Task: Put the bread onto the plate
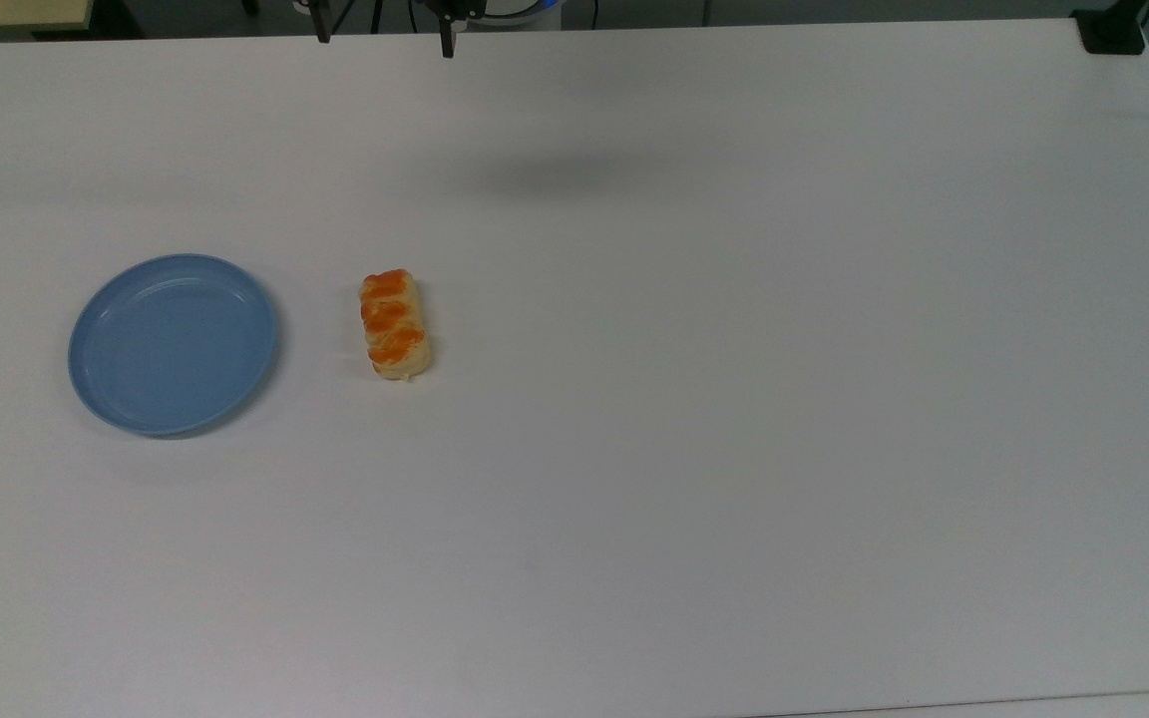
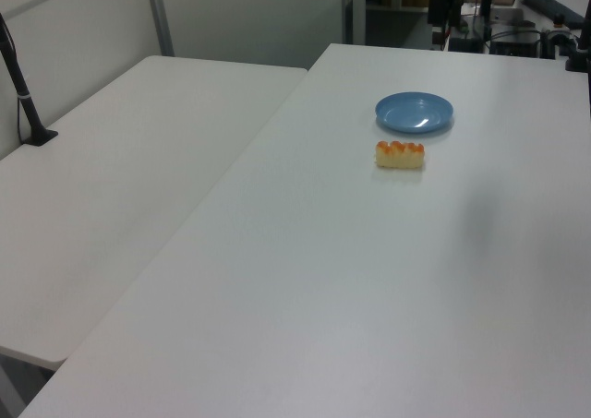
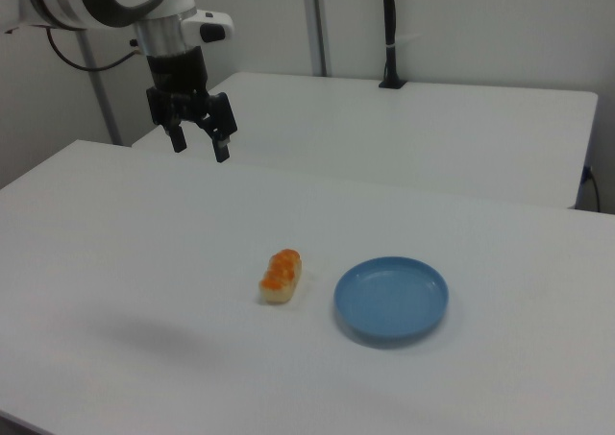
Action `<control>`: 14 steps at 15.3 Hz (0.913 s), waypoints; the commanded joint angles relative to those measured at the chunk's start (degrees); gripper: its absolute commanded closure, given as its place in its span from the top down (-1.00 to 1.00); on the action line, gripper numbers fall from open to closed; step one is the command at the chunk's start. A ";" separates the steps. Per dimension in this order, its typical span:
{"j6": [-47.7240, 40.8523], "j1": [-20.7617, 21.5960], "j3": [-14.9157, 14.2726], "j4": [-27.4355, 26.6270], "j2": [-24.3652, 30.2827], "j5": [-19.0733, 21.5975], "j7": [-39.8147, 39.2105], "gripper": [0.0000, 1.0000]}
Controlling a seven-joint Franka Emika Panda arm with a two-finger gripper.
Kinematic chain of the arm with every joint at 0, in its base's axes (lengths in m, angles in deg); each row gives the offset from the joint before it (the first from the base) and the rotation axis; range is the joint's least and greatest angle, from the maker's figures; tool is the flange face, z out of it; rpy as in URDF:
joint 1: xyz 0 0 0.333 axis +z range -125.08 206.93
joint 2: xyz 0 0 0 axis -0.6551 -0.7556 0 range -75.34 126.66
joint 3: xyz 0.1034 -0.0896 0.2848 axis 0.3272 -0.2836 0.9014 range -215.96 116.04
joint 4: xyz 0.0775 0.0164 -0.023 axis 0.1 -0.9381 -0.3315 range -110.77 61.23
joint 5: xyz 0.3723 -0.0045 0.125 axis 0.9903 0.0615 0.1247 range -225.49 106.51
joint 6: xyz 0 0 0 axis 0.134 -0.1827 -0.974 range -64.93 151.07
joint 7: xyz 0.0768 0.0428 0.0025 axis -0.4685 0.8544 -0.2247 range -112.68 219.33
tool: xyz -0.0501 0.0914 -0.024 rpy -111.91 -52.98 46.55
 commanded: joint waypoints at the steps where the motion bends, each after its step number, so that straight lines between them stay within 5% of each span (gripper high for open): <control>1: 0.00 0.02 0.17 -0.88 0.35 0.60 -0.76 1.00; 14: 15.46 0.02 0.17 -1.67 -17.48 -0.46 -7.53 1.00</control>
